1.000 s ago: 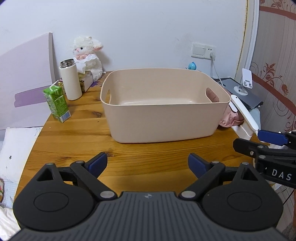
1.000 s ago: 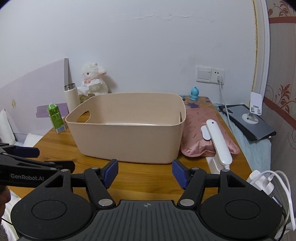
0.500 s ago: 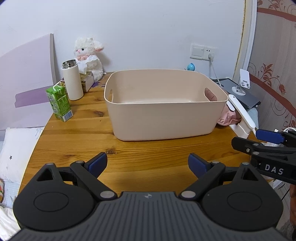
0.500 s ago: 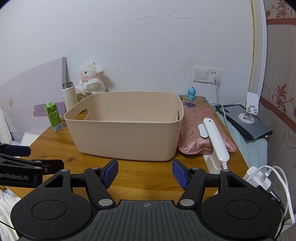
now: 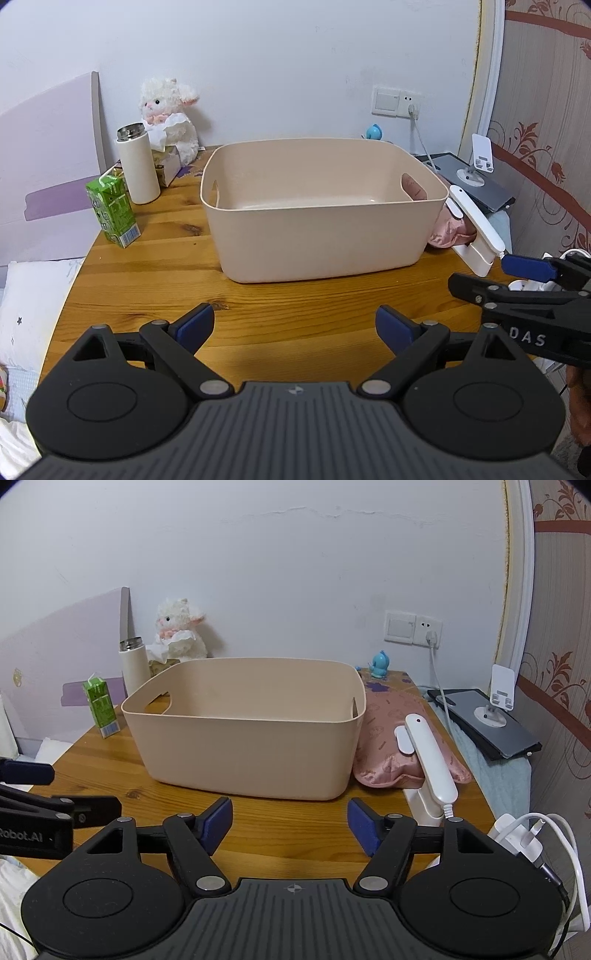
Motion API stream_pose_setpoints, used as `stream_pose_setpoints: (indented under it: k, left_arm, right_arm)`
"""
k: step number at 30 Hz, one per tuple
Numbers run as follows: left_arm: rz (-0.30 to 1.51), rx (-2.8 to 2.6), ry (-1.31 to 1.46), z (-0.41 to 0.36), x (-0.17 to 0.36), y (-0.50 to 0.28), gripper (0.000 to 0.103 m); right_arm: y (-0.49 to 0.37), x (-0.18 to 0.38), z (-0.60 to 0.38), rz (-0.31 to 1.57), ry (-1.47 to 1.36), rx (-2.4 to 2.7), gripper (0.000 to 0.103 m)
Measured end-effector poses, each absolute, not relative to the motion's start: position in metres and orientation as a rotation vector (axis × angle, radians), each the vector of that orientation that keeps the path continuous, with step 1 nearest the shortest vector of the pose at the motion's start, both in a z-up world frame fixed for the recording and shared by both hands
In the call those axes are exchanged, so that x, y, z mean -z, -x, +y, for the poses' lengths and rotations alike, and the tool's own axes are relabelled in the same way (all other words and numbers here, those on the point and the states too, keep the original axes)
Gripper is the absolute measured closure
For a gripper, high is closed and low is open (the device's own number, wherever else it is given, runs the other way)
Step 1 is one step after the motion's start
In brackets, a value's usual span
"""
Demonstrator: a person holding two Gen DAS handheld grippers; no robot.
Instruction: Organize objects
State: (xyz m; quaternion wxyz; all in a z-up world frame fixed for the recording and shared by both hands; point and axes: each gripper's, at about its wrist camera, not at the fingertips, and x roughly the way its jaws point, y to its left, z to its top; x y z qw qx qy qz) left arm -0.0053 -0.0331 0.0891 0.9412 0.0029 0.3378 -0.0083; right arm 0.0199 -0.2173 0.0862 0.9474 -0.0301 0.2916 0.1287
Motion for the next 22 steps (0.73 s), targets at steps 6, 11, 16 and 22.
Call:
stream_pose_setpoints:
  k: [6, 11, 16, 22]
  left_arm:
    - [0.690, 0.026, -0.019, -0.034, -0.090, 0.007, 0.008]
    - [0.698, 0.037, -0.024, -0.035, -0.087, 0.006, 0.008]
    - [0.703, 0.046, -0.026, -0.035, -0.086, 0.003, 0.008]
    - [0.704, 0.055, -0.037, -0.036, -0.081, -0.002, 0.008]
  right_arm:
    - [-0.021, -0.083, -0.214, 0.607, 0.073, -0.263, 0.030]
    - [-0.023, -0.083, -0.214, 0.609, 0.075, -0.257, 0.028]
    - [-0.025, -0.081, -0.216, 0.619, 0.074, -0.244, 0.027]
    - [-0.033, -0.072, -0.218, 0.648, 0.070, -0.232, 0.026]
